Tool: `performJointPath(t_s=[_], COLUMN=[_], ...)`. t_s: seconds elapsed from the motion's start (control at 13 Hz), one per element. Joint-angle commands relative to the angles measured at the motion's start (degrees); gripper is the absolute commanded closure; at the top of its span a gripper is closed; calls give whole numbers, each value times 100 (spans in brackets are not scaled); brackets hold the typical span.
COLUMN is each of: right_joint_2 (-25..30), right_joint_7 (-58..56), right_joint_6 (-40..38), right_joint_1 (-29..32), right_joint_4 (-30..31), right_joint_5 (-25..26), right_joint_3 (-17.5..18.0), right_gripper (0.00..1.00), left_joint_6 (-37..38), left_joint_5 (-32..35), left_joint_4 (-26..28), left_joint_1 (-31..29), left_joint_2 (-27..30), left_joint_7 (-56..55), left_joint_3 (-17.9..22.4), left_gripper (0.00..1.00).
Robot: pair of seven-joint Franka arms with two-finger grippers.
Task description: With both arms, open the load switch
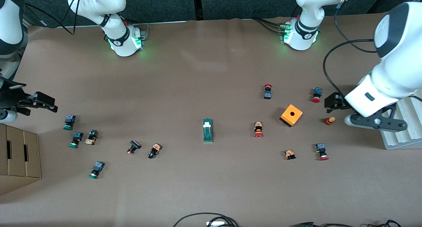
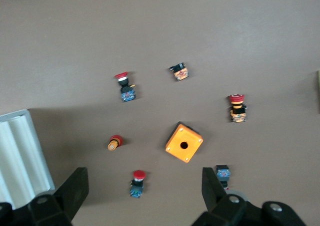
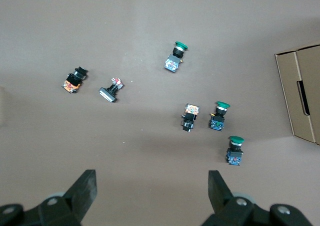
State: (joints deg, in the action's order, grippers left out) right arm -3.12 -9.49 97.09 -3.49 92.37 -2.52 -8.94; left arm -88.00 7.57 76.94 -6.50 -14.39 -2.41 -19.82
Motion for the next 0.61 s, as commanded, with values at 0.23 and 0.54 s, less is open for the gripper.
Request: performJointPath(t_s=[0.23, 0.54], right_joint_2=[-30, -39], right_joint_7=[-9, -9], right_joint_6=[91, 91], right_joint_1=[-20, -20], right_joint_4=[-53, -53], right_joint_5=[85, 85], right_joint_3=[-3, -3], right_gripper=[0, 0], left_joint_6=[-445, -508], left_joint_5=[-528, -502], left_joint_4=[1690, 2237], left_joint_1=[404, 439], left_joint_2=[1332, 1817], left_joint_7=[145, 144], left_joint_3=[1225, 1516], left_gripper=[0, 0])
